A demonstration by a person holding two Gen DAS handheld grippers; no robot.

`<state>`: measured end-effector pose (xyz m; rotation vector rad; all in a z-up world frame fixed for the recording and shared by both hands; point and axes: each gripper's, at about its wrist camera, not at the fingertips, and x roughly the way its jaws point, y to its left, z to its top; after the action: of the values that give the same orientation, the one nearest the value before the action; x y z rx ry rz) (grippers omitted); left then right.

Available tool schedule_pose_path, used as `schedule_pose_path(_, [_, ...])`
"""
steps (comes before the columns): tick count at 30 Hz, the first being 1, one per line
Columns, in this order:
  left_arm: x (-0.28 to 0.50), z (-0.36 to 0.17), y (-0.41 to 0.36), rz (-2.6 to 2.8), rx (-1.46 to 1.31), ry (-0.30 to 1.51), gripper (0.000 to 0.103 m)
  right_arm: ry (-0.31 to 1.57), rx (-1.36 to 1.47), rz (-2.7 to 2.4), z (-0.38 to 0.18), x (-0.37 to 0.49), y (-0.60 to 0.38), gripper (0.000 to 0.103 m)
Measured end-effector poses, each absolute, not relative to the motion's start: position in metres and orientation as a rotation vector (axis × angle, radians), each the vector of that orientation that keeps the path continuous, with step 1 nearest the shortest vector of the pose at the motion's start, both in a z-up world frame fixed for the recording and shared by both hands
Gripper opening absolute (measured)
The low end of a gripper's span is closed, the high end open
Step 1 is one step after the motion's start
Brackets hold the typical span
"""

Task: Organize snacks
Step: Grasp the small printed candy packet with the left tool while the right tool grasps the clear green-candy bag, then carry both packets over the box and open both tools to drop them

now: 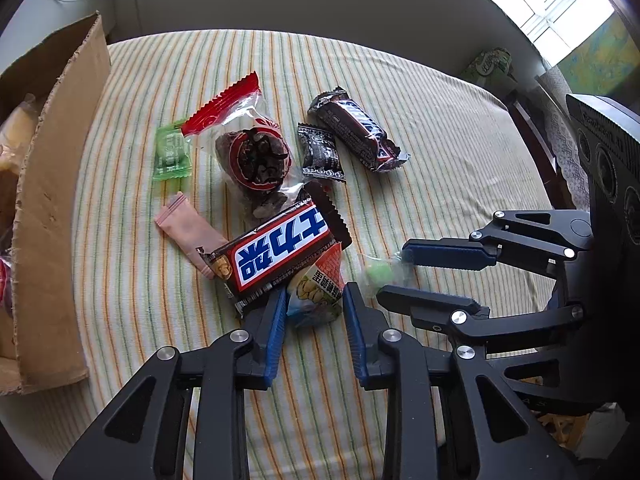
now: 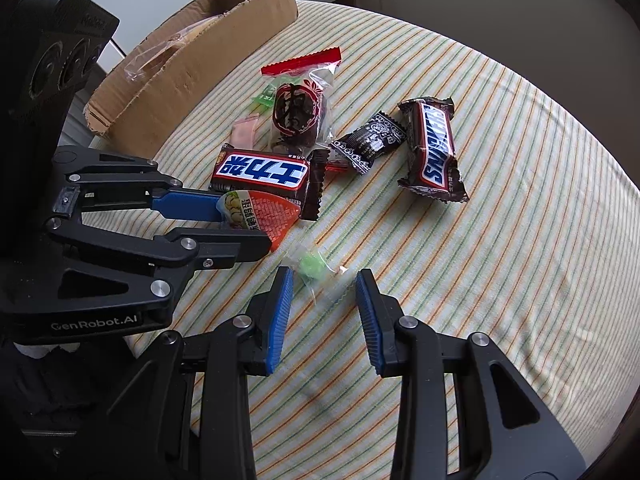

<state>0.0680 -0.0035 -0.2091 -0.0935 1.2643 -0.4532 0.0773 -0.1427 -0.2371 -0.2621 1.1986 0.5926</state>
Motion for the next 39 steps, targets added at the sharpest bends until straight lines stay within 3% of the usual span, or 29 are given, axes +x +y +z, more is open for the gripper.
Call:
schedule_pose_path(7, [0.066, -0.209, -0.004, -0.444, -0.089, 1.253, 0.025, 1.19, -0.316, 0.604, -0.24, 0.083, -0.132, 0.034])
schedule_pose_path(9, [0.065, -0.209, 0.0, -0.441, -0.093, 1.253, 0.025, 1.191, -0.323, 0.606, -0.241, 0.084, -0.131, 0.025])
schedule_pose_path(27, [0.05, -0.186, 0.038, -0.401, -0.189, 1.209, 0.024, 1.153, -0.25, 0.572, -0.205, 0.067, -0.147, 0.023])
schedule_pose_path(39, [0.047, -0.157, 0.089, -0.3, -0.251, 1.124, 0.024, 1.073, -0.255, 0.665, -0.158, 0.064, -0.095, 0.023])
